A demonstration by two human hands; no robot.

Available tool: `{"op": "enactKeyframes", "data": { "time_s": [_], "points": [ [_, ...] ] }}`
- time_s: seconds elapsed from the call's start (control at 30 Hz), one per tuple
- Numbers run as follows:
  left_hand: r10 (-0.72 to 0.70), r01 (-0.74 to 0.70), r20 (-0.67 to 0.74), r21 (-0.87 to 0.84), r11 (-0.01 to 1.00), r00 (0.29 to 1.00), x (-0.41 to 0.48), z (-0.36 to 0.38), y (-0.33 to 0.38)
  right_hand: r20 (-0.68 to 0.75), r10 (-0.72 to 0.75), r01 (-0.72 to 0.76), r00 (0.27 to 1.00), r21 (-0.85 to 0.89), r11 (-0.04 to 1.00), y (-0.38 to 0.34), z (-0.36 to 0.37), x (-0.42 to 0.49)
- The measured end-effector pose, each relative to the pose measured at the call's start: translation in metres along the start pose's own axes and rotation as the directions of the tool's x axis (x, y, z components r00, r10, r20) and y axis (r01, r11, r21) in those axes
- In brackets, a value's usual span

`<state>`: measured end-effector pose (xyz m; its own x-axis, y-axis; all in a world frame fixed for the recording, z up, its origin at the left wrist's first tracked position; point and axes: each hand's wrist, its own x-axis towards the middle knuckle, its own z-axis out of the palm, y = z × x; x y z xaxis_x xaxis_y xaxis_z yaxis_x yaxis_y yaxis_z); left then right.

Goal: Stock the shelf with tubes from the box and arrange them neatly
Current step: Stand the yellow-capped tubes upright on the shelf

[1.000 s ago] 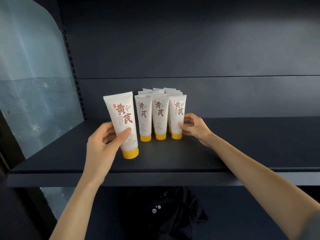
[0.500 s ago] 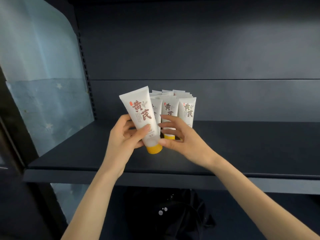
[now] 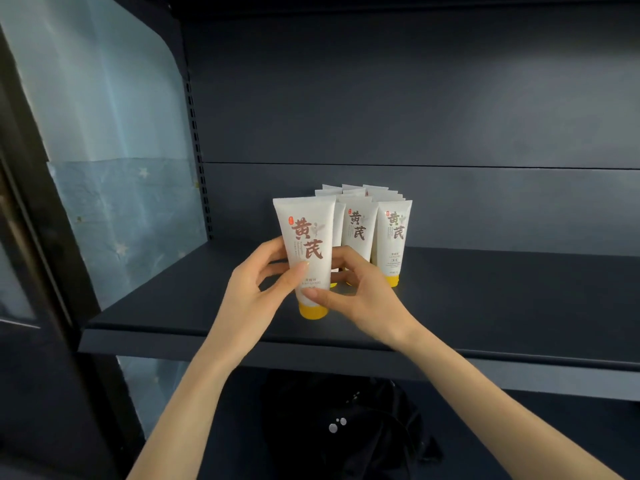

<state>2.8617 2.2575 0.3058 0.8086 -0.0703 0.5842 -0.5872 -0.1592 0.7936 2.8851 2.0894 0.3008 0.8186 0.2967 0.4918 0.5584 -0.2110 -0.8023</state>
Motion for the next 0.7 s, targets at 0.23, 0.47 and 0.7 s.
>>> {"op": "enactKeyframes", "data": {
  "time_s": [0.23,0.47,0.7],
  "points": [
    [-0.187,0.098,0.018,0.802,0.589,0.982,-0.031,-0.036,-0.025,-0.106,0.12,-0.135,0.987,-0.146,0.98,0.019,0.002,0.023],
    [-0.25,0.133,-0.008,0.862,0.489,0.968,-0.052,-0.056,-0.034,-0.201,0.216,-0.255,0.955,-0.191,0.948,0.038,0.012,0.038],
    [-0.263,0.153,-0.012,0.837,0.526,0.965,-0.061,-0.062,-0.029,-0.26,0.258,-0.31,0.93,-0.182,0.933,0.04,0.022,0.045]
  ]
}}
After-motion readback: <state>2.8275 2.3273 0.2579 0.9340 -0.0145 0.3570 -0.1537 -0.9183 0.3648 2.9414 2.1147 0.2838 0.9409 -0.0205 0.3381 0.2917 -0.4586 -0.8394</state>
